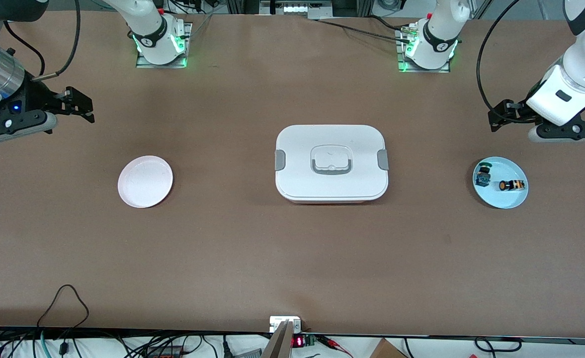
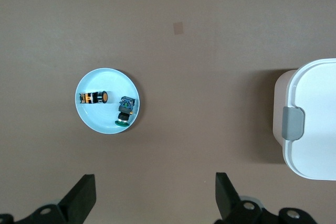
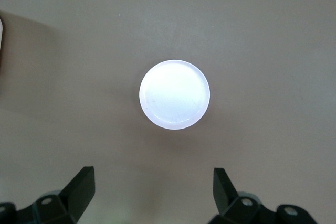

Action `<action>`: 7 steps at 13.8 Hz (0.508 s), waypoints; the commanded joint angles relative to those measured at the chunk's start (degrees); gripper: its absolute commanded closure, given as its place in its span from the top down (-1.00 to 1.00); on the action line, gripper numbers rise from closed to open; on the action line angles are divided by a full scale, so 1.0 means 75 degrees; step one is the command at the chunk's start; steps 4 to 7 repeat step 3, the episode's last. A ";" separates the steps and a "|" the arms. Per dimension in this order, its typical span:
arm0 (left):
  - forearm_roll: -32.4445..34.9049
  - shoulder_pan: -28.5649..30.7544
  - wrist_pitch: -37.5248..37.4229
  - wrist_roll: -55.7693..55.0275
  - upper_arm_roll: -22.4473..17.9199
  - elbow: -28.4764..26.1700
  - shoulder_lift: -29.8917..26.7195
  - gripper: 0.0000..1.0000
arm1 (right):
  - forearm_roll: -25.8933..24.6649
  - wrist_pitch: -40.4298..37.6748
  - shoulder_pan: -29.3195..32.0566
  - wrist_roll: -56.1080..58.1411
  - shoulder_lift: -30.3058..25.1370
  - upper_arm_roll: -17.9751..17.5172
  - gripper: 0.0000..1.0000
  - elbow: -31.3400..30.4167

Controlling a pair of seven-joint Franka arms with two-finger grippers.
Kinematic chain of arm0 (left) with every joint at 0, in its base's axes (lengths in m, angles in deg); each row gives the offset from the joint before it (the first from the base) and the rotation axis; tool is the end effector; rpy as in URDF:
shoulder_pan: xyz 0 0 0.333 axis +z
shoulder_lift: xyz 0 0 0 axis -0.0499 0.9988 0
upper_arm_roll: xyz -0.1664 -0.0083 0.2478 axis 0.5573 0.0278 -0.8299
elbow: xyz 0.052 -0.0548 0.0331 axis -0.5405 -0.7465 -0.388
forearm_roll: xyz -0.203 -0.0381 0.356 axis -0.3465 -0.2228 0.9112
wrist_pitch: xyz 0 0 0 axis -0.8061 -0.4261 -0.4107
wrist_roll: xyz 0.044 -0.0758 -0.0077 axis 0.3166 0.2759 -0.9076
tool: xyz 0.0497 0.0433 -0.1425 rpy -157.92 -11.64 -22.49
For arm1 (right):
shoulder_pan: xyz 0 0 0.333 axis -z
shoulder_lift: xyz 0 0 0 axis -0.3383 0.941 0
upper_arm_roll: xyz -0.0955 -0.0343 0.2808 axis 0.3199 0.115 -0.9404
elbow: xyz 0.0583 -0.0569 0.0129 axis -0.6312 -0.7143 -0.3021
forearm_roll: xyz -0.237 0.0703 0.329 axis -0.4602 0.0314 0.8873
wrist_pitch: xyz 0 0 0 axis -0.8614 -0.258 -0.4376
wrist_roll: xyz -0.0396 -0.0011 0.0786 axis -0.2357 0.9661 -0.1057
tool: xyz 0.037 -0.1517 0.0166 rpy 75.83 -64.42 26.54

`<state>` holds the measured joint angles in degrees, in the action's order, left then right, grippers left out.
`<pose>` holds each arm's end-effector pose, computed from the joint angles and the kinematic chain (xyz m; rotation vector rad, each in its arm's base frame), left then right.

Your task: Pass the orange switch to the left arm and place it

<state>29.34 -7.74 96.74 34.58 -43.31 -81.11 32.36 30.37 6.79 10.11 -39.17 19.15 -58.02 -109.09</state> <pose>0.5615 -0.0414 0.5071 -3.0428 -0.0020 0.0774 0.5686 0.0488 0.5098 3.1055 0.4599 -0.0585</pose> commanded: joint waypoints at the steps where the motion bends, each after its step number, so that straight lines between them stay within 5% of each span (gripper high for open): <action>1: -0.0189 -0.0064 -0.0139 0.0188 -0.0053 0.0142 0.0056 1.00 | 0.0062 -0.0081 0.0046 -0.0066 -0.0114 -0.0015 1.00 -0.0032; 7: -0.0189 -0.0065 -0.0139 0.0188 -0.0053 0.0142 0.0056 1.00 | 0.0062 -0.0081 0.0046 -0.0066 -0.0103 -0.0015 1.00 -0.0032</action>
